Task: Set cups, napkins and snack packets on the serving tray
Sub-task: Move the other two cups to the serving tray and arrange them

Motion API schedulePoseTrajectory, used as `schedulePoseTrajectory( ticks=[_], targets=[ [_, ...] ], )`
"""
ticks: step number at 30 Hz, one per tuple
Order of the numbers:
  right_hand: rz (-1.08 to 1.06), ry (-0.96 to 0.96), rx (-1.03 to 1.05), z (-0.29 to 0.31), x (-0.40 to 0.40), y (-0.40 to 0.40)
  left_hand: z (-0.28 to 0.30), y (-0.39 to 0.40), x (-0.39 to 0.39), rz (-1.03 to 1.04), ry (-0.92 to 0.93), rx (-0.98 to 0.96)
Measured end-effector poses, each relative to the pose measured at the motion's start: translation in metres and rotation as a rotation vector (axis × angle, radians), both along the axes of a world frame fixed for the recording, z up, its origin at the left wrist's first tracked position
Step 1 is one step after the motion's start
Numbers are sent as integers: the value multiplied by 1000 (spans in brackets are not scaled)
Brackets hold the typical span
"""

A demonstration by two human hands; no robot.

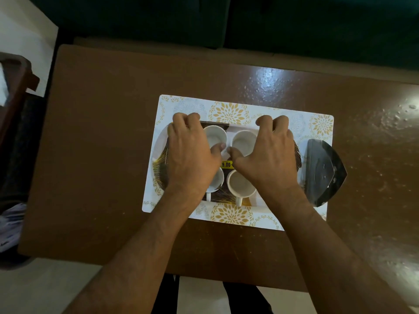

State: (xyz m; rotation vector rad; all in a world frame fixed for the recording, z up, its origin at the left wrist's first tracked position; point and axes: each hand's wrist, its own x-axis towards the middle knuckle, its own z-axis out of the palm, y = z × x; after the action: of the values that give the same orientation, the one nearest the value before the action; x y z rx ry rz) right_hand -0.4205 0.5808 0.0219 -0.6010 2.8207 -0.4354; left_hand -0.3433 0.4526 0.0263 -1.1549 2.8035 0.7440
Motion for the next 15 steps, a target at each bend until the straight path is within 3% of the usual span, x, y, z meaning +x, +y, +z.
schedulePoseTrajectory(
  ticks=[5, 15],
  targets=[
    [-3, -70, -25, -2, 1, -2, -4, 8, 0, -23, -59, 51],
    [-14, -64, -164, -8, 9, -4, 2, 7, -10, -65, 17, 175]
  ],
)
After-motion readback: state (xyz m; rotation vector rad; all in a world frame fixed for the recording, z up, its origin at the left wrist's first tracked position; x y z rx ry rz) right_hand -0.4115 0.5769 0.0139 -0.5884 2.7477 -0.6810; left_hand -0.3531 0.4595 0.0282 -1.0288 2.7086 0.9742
